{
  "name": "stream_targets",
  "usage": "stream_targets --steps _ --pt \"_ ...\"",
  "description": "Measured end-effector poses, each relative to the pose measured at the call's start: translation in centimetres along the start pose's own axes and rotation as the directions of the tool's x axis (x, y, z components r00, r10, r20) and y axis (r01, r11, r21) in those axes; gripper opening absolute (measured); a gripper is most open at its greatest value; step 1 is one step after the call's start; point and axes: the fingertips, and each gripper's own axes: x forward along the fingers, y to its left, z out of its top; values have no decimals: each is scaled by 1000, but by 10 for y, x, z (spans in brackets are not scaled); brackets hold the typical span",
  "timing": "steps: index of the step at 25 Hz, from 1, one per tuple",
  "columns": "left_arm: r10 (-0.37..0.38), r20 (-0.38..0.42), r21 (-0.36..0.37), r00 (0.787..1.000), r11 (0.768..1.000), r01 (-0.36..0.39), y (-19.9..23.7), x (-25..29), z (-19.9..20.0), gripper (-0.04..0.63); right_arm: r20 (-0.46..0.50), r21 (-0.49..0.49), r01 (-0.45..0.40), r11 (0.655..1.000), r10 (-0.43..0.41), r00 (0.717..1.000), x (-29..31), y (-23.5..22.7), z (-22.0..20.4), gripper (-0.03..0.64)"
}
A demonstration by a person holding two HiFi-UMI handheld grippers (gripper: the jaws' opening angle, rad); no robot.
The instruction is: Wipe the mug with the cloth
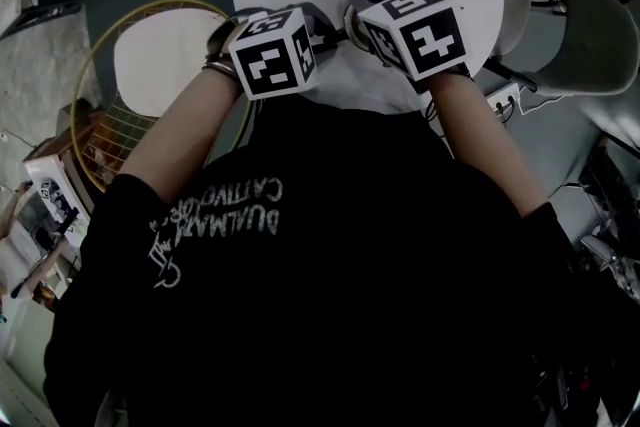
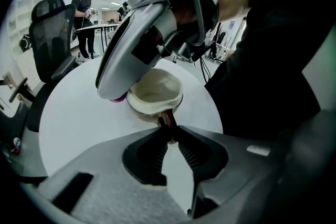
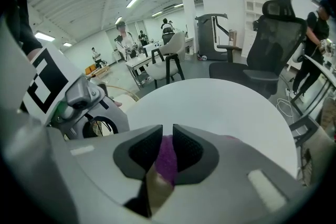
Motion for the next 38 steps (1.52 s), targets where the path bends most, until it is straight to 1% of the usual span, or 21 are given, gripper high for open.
stream_targets --steps 3,9,15,25,38 --pt "-1 7 4 1000 1000 1 -1 2 0 66 -13 -32 -6 999 6 1000 0 2 -2 63" --pt "2 5 8 1000 1000 -2 2 1 -1 66 -26 -45 -8 999 6 1000 1 2 -3 64" --pt "17 3 2 1000 1000 -17 3 1 -1 64 -49 -121 6 993 -12 999 1 4 -4 40" --pt "20 2 -5 1000 1000 -20 4 2 -2 64 -44 -192 -29 981 20 999 2 20 -3 34" --pt "28 5 -10 1000 1000 -28 6 1 0 64 -68 -226 -71 972 57 996 4 35 -7 34"
